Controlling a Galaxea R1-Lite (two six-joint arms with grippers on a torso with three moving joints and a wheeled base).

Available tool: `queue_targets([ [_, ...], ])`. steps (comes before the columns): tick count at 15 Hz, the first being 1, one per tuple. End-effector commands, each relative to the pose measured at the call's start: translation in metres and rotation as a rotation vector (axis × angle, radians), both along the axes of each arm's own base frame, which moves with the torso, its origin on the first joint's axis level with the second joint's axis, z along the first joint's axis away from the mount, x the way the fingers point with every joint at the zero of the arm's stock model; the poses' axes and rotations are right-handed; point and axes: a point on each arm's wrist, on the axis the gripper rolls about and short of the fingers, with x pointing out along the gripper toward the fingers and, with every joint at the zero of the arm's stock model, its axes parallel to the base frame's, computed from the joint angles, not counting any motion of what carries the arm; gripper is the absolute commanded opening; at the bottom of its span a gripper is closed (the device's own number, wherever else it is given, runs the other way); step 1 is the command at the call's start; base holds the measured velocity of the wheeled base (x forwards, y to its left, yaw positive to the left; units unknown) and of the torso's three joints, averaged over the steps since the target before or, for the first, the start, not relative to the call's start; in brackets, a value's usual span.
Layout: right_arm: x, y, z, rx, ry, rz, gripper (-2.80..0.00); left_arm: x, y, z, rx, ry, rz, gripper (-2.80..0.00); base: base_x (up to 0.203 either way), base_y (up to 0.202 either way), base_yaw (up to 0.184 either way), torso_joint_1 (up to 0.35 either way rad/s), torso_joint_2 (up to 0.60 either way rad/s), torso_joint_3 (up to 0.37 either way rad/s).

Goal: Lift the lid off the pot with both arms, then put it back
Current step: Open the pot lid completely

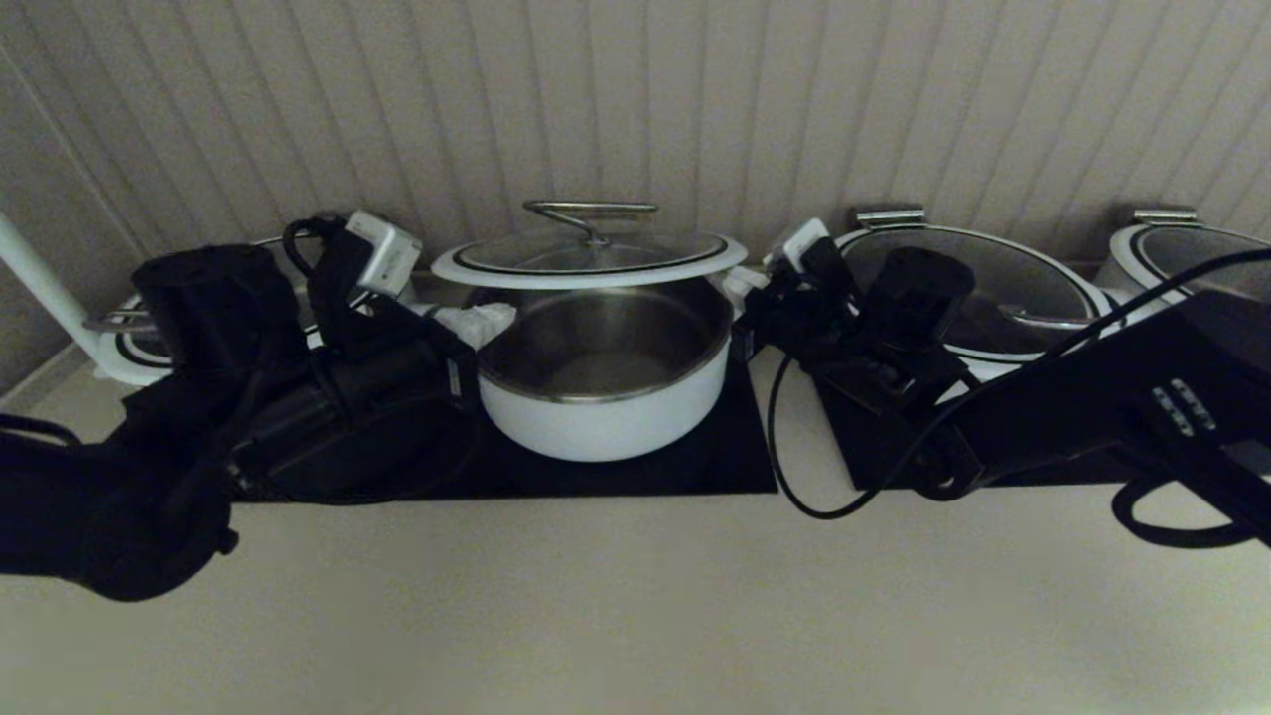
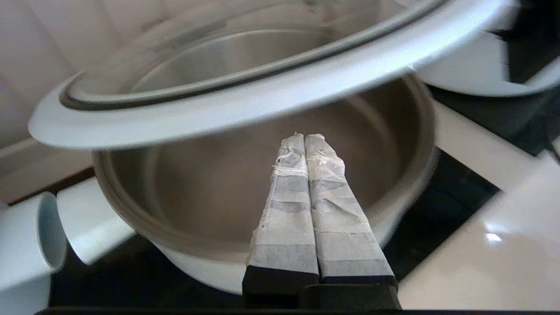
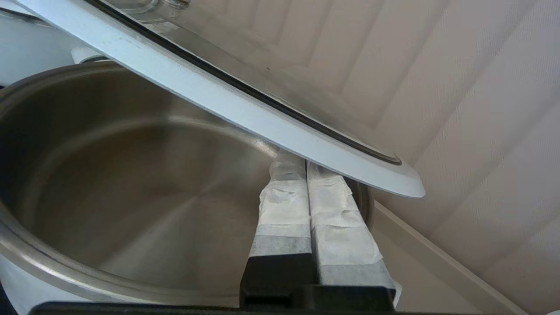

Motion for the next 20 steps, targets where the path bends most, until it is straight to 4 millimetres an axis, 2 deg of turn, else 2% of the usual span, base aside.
queue_targets([
  [1,-0.001,0.000,0.003,0.004,-0.014,0.004,-2.80,0.016,-0.004,-0.002,-0.002,-0.008,0.021,-2.80,0.000,0.000,0.000,0.000,0.00,0.000],
  [3,-0.002,0.001,0.002,0.004,-0.014,0.007,-2.80,0.023,-0.006,0.002,-0.008,-0.026,0.029,-2.80,0.000,0.000,0.000,0.000,0.00,0.000],
  [9,-0.004,0.001,-0.001,-0.003,-0.004,0.008,-2.80,0.025,-0.005,0.002,-0.008,-0.027,0.035,-2.80,0.000,0.000,0.000,0.000,0.00,0.000],
  [14,-0.021,-0.008,-0.015,-0.037,0.062,0.009,-2.80,0.028,-0.006,0.005,-0.011,-0.037,0.034,-2.80,0.000,0.000,0.000,0.000,0.00,0.000],
  [20,-0.049,-0.029,-0.017,-0.065,0.123,-0.007,-2.80,0.029,-0.006,0.010,-0.015,-0.054,0.035,-2.80,0.000,0.000,0.000,0.000,0.00,0.000],
])
